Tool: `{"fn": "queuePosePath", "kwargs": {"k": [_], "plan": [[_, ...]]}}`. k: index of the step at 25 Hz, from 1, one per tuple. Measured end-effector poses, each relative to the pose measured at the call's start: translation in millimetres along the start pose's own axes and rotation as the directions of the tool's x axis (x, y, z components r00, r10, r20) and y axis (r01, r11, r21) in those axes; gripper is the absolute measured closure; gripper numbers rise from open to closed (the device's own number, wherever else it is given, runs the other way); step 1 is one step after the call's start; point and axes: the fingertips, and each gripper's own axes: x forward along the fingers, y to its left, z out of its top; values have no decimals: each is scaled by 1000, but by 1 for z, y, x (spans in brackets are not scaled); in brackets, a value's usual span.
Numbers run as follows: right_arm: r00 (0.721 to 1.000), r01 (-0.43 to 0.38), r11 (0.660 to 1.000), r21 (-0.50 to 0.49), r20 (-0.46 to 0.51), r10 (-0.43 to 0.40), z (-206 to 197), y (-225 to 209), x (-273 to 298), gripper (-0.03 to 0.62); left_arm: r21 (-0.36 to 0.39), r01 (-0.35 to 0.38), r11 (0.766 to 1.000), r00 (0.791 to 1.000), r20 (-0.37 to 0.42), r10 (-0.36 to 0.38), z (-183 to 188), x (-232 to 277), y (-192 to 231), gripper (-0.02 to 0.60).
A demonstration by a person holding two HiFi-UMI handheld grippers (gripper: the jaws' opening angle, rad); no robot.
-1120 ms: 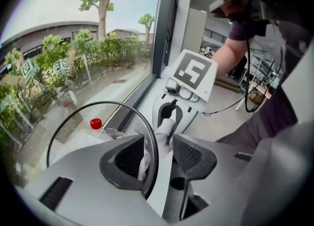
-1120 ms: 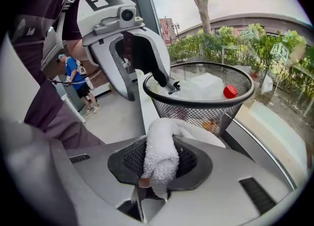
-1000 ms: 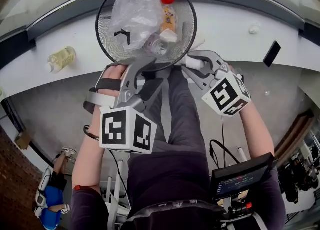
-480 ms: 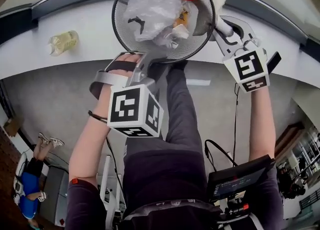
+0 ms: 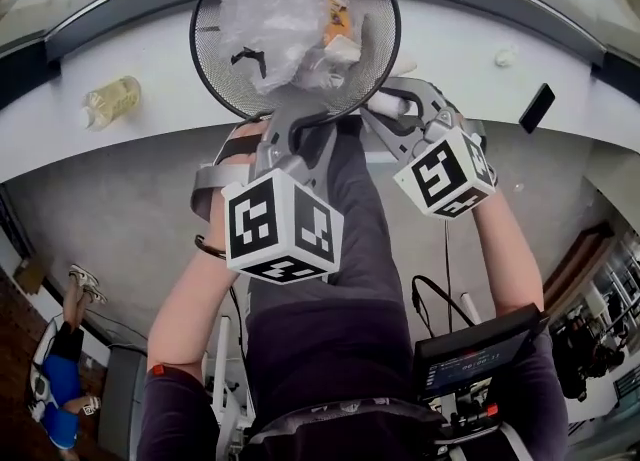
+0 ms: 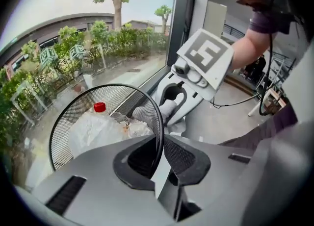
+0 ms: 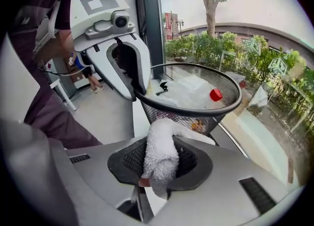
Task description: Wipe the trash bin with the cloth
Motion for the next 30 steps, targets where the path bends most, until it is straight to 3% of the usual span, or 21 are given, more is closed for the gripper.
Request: {"fn": "queuePosePath", "kwargs": {"k": [5, 8, 10, 12, 14, 15, 17, 18, 19, 21, 25, 30], "plan": [[996, -68, 996, 50, 60, 65, 7, 30, 8, 494, 76, 42, 996, 998, 34, -45, 11, -4, -11, 526], [993, -82, 992, 96, 91, 74, 9, 30, 1, 494, 198, 50, 979, 997, 44, -60, 15, -26, -5, 449], [992, -72, 988, 138, 109, 57, 7, 21, -11, 494, 357, 48, 933, 998, -43, -35, -3, -35, 6, 377], [992, -19, 982, 188, 129, -6, 6, 0, -27, 494, 514, 63, 856, 988, -151, 18, -31, -34, 17, 345], [983, 81, 973, 217, 145, -114, 10, -31, -42, 494, 601, 78, 795, 977, -204, 58, -48, -28, 23, 345], [974, 137, 967, 214, 149, -171, 13, -47, -48, 494, 618, 77, 782, 976, -206, 66, -51, -24, 24, 345], [956, 222, 955, 198, 150, -254, 17, -75, -56, 494, 615, 69, 786, 980, -188, 60, -49, -17, 23, 348], [950, 243, 951, 193, 148, -273, 19, -84, -57, 494, 603, 66, 795, 983, -176, 52, -45, -14, 21, 379], [949, 250, 950, 189, 145, -278, 20, -89, -56, 494, 589, 65, 806, 985, -169, 44, -42, -12, 19, 439], [955, 242, 957, 163, 135, -264, 20, -88, -50, 494, 566, 73, 821, 984, -173, 32, -38, -9, 14, 469], [976, 171, 977, 125, 113, -185, 14, -56, -32, 494, 513, 76, 855, 984, -179, 20, -32, -6, 9, 497], [990, 22, 995, 94, 137, -35, 20, 4, -13, 494, 381, 67, 922, 982, -187, 6, -27, -4, 4, 502]]}}
